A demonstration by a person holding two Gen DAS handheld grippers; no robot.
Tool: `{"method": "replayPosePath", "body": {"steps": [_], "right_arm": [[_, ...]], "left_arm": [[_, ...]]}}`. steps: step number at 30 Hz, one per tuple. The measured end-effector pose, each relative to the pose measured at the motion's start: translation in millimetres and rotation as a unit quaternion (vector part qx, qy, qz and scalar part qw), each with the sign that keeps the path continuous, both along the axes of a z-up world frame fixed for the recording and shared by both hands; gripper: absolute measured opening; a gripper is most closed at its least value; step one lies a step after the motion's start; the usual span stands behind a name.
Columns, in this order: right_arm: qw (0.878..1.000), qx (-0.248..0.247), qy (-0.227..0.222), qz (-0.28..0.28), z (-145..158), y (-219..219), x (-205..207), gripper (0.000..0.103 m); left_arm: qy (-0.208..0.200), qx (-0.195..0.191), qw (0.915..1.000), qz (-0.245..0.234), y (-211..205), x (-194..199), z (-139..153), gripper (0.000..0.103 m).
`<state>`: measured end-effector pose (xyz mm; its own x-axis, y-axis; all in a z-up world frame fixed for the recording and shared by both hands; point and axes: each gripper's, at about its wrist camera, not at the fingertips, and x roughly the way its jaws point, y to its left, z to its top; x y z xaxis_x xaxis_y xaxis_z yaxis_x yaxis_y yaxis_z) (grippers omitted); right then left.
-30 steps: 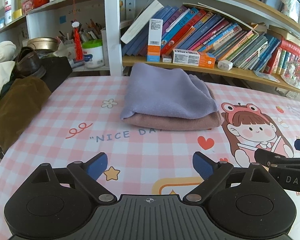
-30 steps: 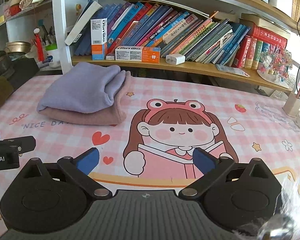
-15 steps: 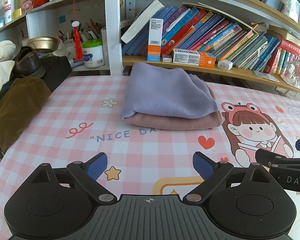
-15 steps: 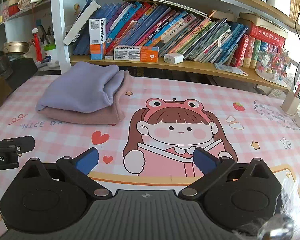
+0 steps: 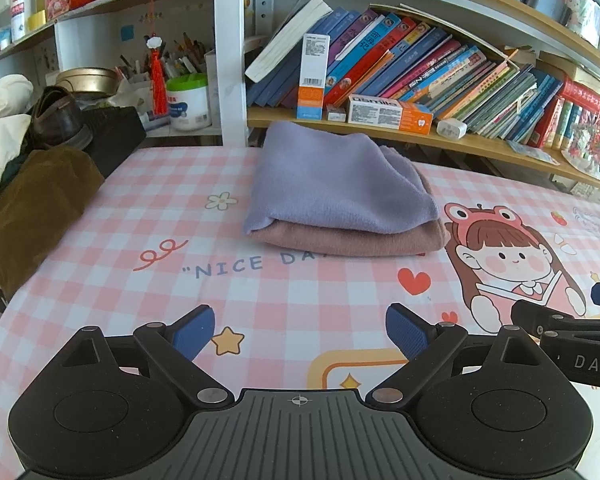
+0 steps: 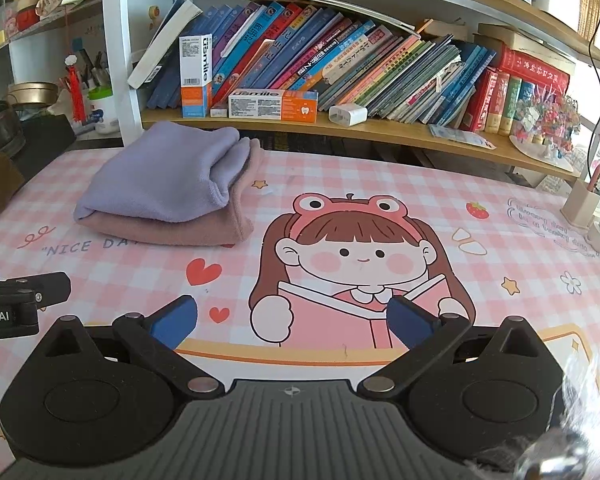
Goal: Fold clothes
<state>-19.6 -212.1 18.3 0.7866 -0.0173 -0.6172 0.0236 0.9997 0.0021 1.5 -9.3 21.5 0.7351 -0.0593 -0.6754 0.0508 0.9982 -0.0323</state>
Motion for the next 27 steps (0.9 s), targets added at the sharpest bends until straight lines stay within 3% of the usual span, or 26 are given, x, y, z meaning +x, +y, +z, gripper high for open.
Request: {"method": "replayPosePath", "body": {"steps": [27], "right_arm": [[1.000,0.001,0.015,-0.007,-6.1,1.3,4.8,0.102]], "left_arm": [[0.016,0.001,0.9999,-0.004,-0.4,7.4,-6.0,0.095]]}}
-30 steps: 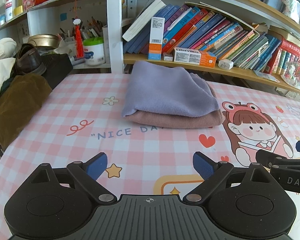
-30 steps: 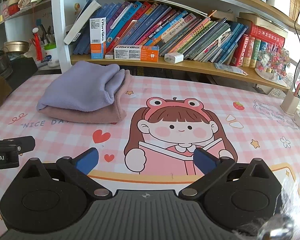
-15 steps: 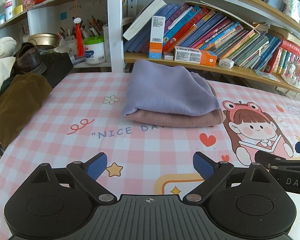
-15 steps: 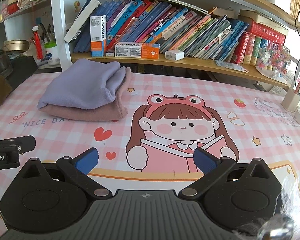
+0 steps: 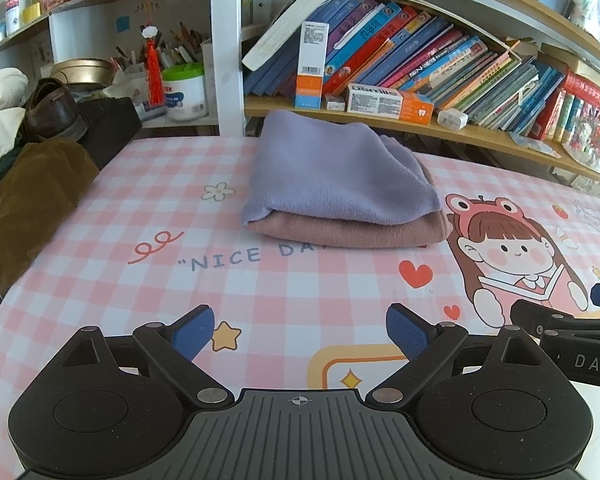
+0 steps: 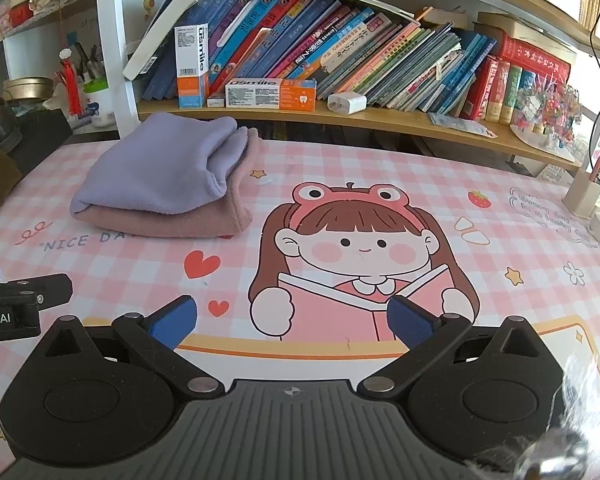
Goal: Fold clothes
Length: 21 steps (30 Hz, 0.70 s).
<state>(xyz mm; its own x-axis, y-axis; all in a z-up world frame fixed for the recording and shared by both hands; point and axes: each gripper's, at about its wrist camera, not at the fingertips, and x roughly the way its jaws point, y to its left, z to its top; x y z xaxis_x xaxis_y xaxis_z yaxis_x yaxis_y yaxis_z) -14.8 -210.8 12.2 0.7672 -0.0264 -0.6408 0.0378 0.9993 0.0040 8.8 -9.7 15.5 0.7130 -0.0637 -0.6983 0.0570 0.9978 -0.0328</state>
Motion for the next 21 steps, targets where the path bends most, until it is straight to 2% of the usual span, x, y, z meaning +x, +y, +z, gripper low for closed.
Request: {"method": "replayPosePath", "body": {"steps": [8,21], "right_arm": [[1.000,-0.001,0.007,-0.002,-2.3,0.4,3.3,0.102],[1.000,-0.003,0.008,0.001,-2.0,0.9,5.7,0.102]], "left_arm": [[0.011,-0.002,0.9999,0.006,1.2,3.5,-5.4,0.095],[0.008,-0.005,0.9999,0.005,-0.3,4.7,-3.3,0.095]]}}
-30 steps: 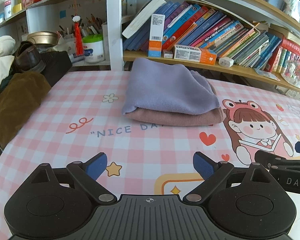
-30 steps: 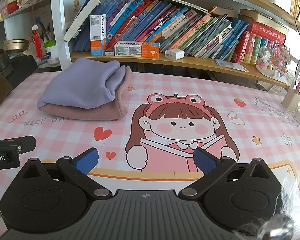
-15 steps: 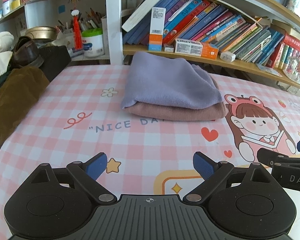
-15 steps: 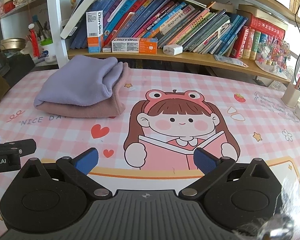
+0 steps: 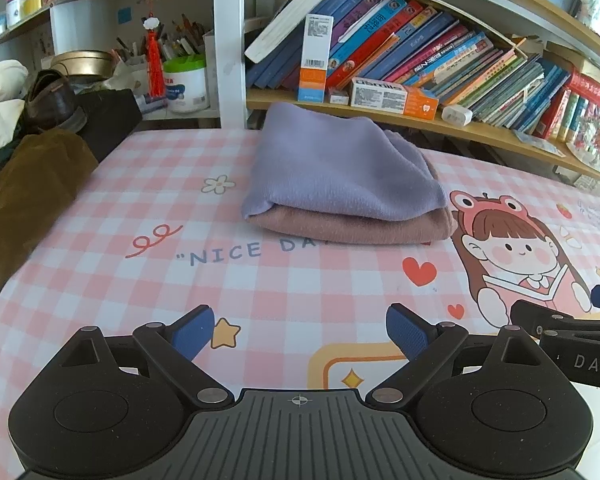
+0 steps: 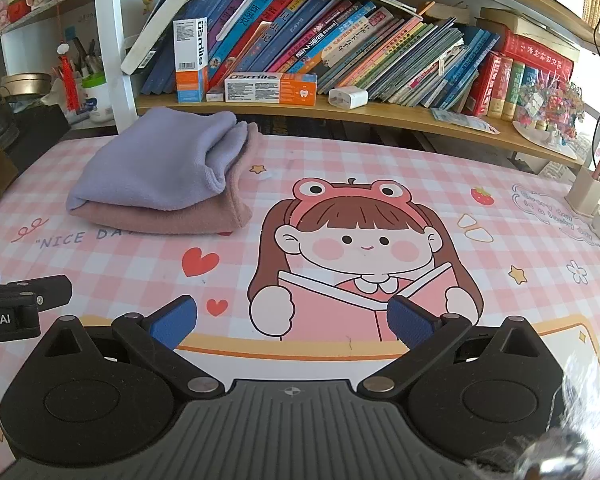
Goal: Fold clothes
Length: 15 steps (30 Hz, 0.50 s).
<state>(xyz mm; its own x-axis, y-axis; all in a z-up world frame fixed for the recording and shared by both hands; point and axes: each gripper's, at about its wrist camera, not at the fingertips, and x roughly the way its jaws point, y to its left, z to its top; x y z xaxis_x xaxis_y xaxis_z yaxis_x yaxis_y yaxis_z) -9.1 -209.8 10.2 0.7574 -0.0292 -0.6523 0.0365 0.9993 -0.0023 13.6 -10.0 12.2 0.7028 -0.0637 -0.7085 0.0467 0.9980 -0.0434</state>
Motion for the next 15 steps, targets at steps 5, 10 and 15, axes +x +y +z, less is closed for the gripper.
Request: {"method": "replayPosePath", "body": {"steps": [5,10,15], "right_arm": [[1.000,0.000,-0.001,-0.001,0.7,-0.9,0.4,0.102],[1.000,0.001,0.000,-0.001,1.0,-1.8,1.0,0.102],[1.000,0.001,0.001,-0.001,2.2,-2.2,2.0,0.102]], "left_arm": [[-0.001,0.001,1.0000,0.000,-1.0,0.1,0.6,0.095],[-0.002,0.002,1.0000,0.000,-2.0,0.3,0.9,0.095],[-0.001,0.002,1.0000,0.000,-2.8,0.8,0.9,0.095]]}}
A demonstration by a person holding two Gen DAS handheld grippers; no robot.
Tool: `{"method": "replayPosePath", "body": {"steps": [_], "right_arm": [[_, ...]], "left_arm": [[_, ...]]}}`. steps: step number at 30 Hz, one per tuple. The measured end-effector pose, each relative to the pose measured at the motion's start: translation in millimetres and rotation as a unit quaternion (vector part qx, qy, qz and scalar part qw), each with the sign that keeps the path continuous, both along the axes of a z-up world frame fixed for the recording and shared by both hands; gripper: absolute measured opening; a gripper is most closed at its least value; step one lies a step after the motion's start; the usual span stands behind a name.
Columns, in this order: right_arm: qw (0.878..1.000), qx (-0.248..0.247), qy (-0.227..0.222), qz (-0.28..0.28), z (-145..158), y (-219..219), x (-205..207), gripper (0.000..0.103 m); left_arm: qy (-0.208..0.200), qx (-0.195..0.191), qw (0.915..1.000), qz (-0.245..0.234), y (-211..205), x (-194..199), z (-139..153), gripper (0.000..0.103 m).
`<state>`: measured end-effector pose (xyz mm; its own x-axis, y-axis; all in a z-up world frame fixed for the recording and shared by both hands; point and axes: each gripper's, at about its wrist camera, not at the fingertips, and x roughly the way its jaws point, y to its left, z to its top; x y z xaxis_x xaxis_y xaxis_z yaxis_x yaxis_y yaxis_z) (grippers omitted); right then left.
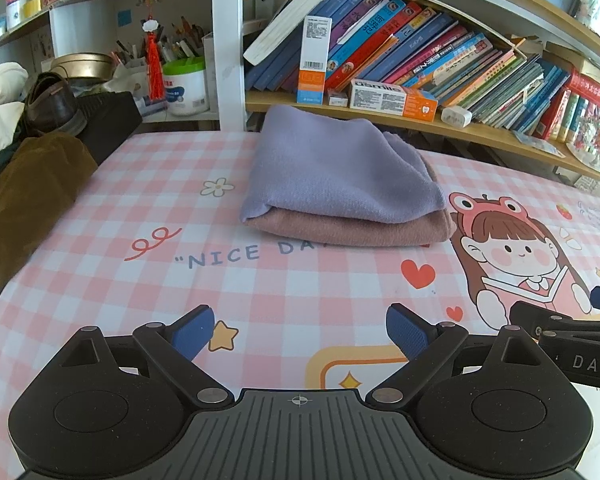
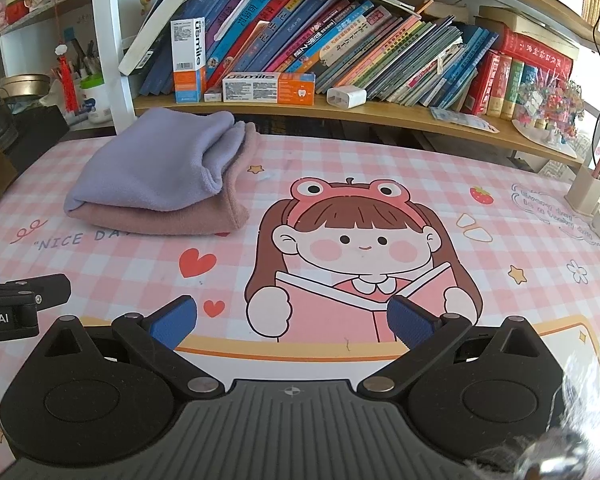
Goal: Fold clothes
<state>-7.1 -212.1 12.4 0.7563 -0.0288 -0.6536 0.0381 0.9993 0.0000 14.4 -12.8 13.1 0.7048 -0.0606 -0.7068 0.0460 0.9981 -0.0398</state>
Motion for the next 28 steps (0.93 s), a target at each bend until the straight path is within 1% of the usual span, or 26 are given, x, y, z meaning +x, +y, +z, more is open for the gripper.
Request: {"method": "replayPosePath", "body": {"steps": [5,7,8,16,28], "right_arm": [[1.000,0.000,0.001,0.001,0.2,0.1,1.1,0.102],[1.000,0.000,0.001,0.002,0.5,-0.1,1.6,0.102],[1.000,0.000,0.001,0.002,0.5,-0.3,1.9,0.102],[1.000,0.001,0.003,0.002,0.1,-1.2,3.2,0.102],[1.000,0.003,0.000,0.003,0.4,-1.7,1.8,0.102]], "left_arm": [[0.001,0.000,1.0000,0.000,-0.9,0.8,-0.1,0.095],[0.002,0.002,1.0000,0.001,-1.3,1.2,-0.4,0.100],[0.002,0.002,1.0000,0.002,-1.6,1.2,-0.4,0.101],[0.005,0.004,1.0000,0.005,-2.5,2.8,-0.8,0.101],[-0.002,0.002,1.0000,0.001,-5.1,0.3,2.0,0.101]]}}
